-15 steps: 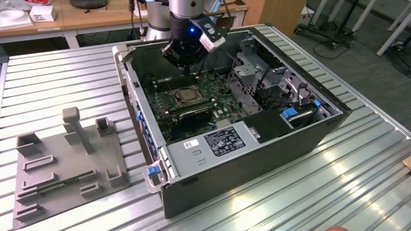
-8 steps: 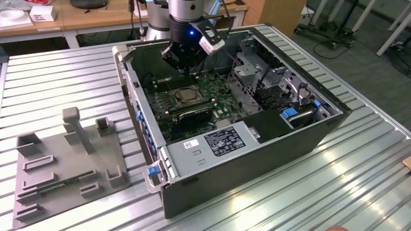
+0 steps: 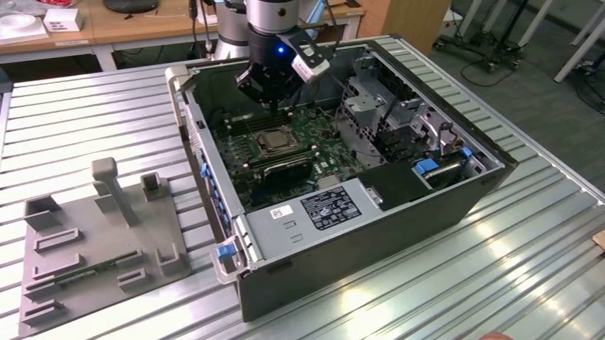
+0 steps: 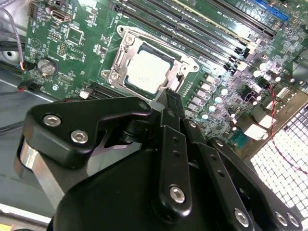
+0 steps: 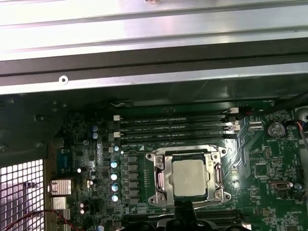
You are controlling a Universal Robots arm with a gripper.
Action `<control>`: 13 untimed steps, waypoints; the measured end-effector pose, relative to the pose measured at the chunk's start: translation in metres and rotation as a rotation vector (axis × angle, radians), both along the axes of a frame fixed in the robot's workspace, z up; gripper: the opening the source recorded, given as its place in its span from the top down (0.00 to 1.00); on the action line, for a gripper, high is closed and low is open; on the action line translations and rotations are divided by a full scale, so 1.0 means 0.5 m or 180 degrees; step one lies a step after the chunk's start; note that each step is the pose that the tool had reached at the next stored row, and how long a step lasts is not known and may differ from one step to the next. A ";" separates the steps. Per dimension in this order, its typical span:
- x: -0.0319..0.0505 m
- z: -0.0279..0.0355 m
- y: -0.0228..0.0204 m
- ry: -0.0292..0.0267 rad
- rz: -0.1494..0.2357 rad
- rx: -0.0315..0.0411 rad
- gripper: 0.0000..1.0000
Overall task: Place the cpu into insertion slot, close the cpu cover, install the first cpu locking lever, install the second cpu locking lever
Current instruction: 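Close the cpu cover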
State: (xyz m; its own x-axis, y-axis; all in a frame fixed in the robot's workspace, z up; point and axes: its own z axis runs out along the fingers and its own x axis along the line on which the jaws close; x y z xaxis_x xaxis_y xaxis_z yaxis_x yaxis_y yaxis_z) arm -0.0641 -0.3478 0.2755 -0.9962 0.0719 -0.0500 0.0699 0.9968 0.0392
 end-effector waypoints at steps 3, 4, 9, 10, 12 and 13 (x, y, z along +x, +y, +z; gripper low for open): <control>-0.001 -0.001 0.0000 0.0000 0.0000 -0.0001 0.90; -0.001 -0.001 0.0000 0.0000 0.0000 -0.0001 0.90; -0.001 -0.001 0.0000 0.0000 0.0000 0.0000 0.90; -0.002 -0.002 0.0001 -0.0001 -0.0001 0.0001 0.90; -0.006 -0.004 0.0000 -0.0003 0.0000 0.0000 0.90; -0.008 -0.004 0.0001 -0.0003 0.0000 0.0000 0.90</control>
